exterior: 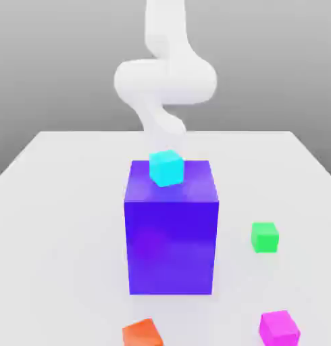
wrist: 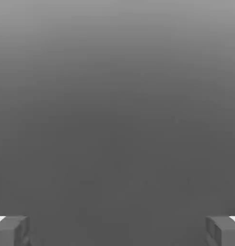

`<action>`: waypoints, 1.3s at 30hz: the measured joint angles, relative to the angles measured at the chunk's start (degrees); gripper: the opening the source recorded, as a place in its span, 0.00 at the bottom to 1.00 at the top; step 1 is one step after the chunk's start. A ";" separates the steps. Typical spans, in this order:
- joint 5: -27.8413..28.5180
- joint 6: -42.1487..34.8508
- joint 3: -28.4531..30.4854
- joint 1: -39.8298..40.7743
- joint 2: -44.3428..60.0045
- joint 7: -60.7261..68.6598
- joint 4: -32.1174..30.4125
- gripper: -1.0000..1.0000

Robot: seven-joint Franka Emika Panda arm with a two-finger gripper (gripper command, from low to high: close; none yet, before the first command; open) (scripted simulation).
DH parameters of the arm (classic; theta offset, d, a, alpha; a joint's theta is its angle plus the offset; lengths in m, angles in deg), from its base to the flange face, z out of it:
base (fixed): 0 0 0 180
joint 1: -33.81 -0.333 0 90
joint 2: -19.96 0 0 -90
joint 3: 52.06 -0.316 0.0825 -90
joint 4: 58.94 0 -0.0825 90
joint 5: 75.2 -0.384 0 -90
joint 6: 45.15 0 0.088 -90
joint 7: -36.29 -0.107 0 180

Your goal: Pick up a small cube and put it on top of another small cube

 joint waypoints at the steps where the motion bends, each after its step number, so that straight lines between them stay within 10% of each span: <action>1: 0.44 0.67 -0.84 0.19 2.25 -0.66 -0.04 0.50; 33: 14.06 24.40 -10.31 -8.06 68.21 -19.65 0.60 0.50; 34: 14.69 25.57 -9.56 -8.68 69.76 -20.13 0.94 0.00; 39: 14.71 25.63 -9.57 -8.67 69.76 -20.16 0.94 0.00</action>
